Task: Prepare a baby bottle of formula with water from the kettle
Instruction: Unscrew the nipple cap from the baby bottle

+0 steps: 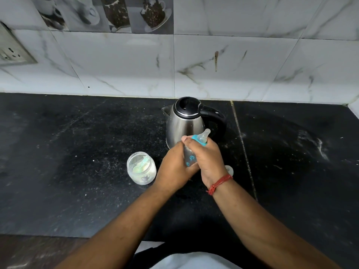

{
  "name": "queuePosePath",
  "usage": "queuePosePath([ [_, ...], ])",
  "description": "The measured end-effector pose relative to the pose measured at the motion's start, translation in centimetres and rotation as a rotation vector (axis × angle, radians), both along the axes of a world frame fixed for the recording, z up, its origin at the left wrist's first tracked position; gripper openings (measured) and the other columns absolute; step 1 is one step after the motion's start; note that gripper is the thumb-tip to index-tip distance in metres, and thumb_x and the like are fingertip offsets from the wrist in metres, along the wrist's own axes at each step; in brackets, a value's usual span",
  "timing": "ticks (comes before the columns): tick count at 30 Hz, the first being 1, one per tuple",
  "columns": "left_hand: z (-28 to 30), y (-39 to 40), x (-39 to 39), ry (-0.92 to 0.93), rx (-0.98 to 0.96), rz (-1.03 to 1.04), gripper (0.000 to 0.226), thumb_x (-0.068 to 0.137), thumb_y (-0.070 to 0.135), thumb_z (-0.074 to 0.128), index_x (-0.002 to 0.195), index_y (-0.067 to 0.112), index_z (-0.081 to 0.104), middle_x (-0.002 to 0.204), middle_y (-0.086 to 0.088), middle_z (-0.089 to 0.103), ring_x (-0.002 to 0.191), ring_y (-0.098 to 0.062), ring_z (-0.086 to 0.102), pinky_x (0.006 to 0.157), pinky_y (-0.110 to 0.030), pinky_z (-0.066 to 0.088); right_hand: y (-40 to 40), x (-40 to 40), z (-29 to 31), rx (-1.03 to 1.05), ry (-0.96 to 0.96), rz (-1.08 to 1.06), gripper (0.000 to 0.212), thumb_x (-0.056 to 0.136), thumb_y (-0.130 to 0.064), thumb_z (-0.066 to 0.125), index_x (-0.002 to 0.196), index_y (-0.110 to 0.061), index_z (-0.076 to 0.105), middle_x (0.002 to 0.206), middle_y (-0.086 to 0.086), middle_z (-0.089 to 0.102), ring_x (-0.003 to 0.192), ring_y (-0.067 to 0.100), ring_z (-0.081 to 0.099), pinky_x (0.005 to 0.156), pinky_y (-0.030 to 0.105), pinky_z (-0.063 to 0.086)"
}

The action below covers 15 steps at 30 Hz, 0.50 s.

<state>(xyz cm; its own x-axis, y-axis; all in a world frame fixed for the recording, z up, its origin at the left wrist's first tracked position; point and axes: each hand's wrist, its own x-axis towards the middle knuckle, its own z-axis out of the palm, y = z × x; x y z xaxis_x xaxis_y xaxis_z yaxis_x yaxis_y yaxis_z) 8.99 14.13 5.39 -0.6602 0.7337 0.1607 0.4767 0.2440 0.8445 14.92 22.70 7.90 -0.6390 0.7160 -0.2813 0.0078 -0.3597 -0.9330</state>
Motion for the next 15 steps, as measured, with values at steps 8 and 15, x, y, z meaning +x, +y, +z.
queuePosePath([
  [8, 1.5, -0.1, -0.8, -0.432, 0.006, -0.291, 0.027, 0.082, -0.006, 0.066, 0.088, 0.019, 0.057, 0.058, 0.016, 0.060, 0.052, 0.004, 0.054, 0.054, -0.011, 0.041, 1.6, 1.0, 2.1, 0.058, 0.191, 0.265, 0.011, 0.071, -0.016, 0.073, 0.077, -0.007, 0.070, 0.097, 0.021, 0.076, 0.092, 0.022, 0.073, 0.079, 0.035, 0.058],
  [15, 3.4, -1.0, -1.5, -0.626, 0.073, -0.483, 0.019, 0.084, 0.004, 0.067, 0.100, -0.002, 0.060, 0.081, -0.004, 0.061, 0.075, -0.009, 0.059, 0.070, -0.023, 0.050, 4.6, 1.5, 3.2, 0.199, 0.279, 0.671, 0.034, 0.076, -0.026, 0.072, 0.106, -0.009, 0.069, 0.112, 0.007, 0.065, 0.106, 0.017, 0.062, 0.088, 0.032, 0.053],
])
